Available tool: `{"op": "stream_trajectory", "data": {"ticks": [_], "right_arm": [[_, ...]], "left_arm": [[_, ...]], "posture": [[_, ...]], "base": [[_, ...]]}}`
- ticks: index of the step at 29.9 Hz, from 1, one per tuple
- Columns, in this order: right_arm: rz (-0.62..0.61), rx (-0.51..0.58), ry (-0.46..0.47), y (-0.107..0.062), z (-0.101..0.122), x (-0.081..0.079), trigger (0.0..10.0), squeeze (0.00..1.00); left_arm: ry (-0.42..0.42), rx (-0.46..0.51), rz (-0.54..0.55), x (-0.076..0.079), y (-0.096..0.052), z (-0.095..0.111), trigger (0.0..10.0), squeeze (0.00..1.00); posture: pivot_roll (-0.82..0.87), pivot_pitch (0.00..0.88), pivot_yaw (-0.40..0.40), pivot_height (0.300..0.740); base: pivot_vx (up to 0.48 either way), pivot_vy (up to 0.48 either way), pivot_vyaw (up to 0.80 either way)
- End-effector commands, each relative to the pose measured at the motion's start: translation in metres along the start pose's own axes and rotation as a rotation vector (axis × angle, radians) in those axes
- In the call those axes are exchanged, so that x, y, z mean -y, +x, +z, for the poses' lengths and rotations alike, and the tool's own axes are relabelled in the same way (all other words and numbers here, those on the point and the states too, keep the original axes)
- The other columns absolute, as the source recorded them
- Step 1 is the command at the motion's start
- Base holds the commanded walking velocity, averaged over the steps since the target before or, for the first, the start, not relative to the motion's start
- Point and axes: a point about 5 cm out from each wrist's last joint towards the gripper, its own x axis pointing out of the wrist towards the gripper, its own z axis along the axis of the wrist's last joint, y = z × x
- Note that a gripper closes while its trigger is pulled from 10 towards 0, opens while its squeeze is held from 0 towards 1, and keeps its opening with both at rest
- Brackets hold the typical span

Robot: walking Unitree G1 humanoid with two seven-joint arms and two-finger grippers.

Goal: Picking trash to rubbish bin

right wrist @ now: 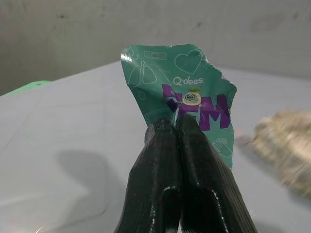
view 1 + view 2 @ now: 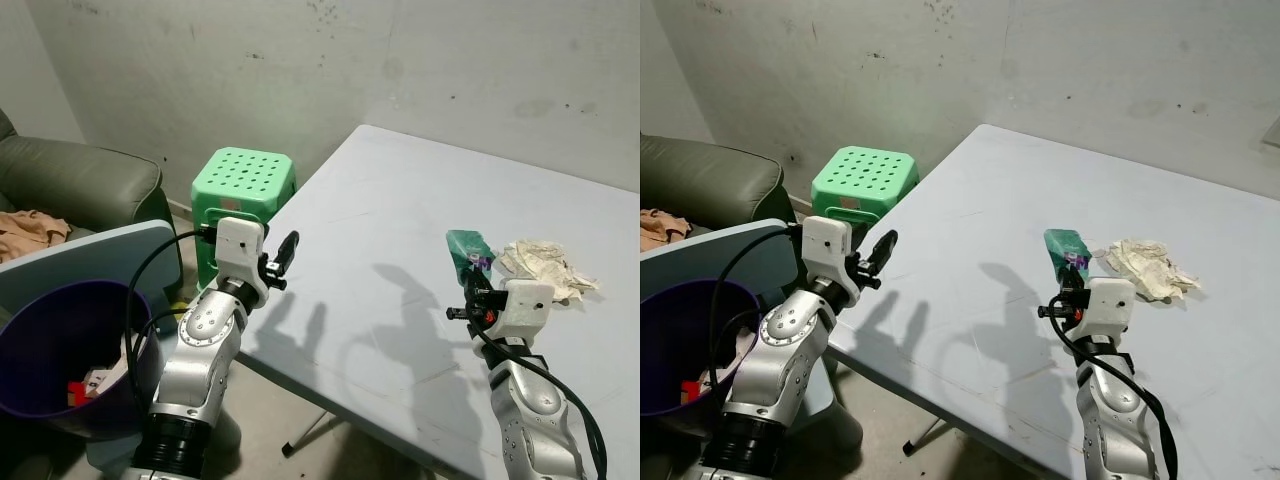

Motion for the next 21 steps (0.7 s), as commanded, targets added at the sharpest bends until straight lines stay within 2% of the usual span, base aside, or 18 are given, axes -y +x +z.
{"op": "stream_trajectory", "data": {"ticks": [1, 4, 6, 10, 17, 21], "right_arm": [[-0.025, 0.029, -0.024, 0.005, 0.010, 0.005, 10.0, 0.00], [-0.034, 0.036, -0.034, 0.006, 0.013, 0.006, 10.0, 0.00], [-0.045, 0.055, -0.061, 0.006, 0.016, 0.006, 10.0, 0.00], [-0.064, 0.103, -0.045, -0.002, 0.024, 0.003, 10.0, 0.00], [-0.055, 0.118, -0.041, -0.012, 0.029, -0.004, 10.0, 0.00], [-0.077, 0.101, -0.057, -0.017, 0.023, -0.005, 10.0, 0.00]], "left_arm": [[-0.014, 0.021, 0.005, -0.003, 0.004, 0.005, 10.0, 0.00], [-0.030, 0.030, 0.015, -0.007, 0.004, 0.006, 10.0, 0.00], [-0.027, 0.051, 0.039, -0.016, 0.004, 0.007, 10.0, 0.00], [-0.033, 0.114, 0.081, -0.026, -0.003, 0.014, 10.0, 0.00], [-0.063, 0.161, 0.087, -0.024, -0.016, 0.017, 10.0, 0.00], [-0.066, 0.156, 0.065, -0.022, -0.023, 0.010, 10.0, 0.00]], "posture": [[-0.09, 0.000, -0.022, 0.740], [-0.09, 0.000, -0.022, 0.740], [-0.09, 0.000, -0.022, 0.740], [-0.08, 0.000, -0.018, 0.740], [-0.08, 0.000, -0.013, 0.740], [-0.08, 0.000, -0.010, 0.740]], "base": [[0.000, 0.000, 0.00], [0.000, 0.000, 0.00], [0.000, 0.000, 0.00], [0.000, 0.000, 0.00], [0.000, 0.000, 0.00], [0.000, 0.000, 0.00]]}}
